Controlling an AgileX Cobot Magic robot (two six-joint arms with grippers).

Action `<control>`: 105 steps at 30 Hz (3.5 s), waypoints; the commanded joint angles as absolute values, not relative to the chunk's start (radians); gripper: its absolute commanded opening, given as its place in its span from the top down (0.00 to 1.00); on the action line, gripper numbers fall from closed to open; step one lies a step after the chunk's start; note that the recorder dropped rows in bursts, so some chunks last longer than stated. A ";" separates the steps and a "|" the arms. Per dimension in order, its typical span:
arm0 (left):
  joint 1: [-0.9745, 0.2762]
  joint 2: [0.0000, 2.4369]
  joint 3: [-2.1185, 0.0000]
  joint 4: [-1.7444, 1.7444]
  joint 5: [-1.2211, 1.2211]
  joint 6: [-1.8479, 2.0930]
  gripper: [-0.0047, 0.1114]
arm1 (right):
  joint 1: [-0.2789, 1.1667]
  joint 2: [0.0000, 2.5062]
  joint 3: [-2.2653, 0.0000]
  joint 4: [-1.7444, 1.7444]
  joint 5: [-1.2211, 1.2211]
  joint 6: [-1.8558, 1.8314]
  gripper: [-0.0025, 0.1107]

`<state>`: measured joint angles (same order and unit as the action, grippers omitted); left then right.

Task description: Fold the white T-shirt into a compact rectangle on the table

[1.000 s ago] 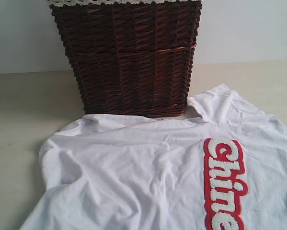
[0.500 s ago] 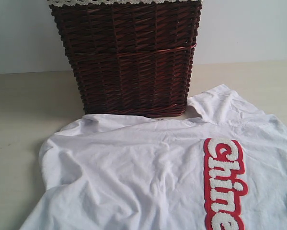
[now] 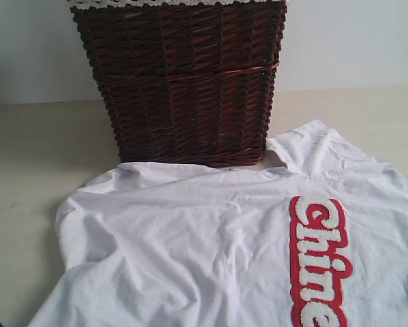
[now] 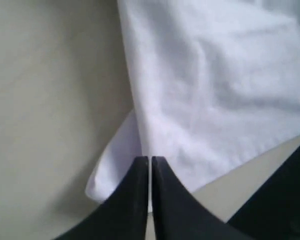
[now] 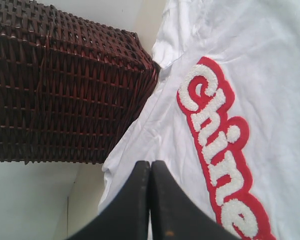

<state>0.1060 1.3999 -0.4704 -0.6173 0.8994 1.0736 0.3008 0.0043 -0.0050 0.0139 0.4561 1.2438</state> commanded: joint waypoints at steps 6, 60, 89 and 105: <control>0.103 1.457 -0.476 -0.618 0.776 1.086 0.54 | 0.300 0.000 -0.004 0.007 0.446 1.239 0.98; 0.103 1.397 -0.361 -0.614 0.672 1.256 0.77 | 0.300 0.000 -0.004 0.007 0.446 1.239 0.98; 0.103 1.429 -0.306 -0.631 0.566 1.283 0.96 | 0.300 0.000 -0.004 0.007 0.446 1.239 0.98; 0.103 0.958 -0.322 -0.465 1.169 1.591 0.96 | 0.300 0.000 -0.004 0.007 0.446 1.239 0.98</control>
<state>0.1060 0.9912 -0.3070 -0.4670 1.1461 1.5690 0.3008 0.0043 -0.0050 0.0139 0.4561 1.2438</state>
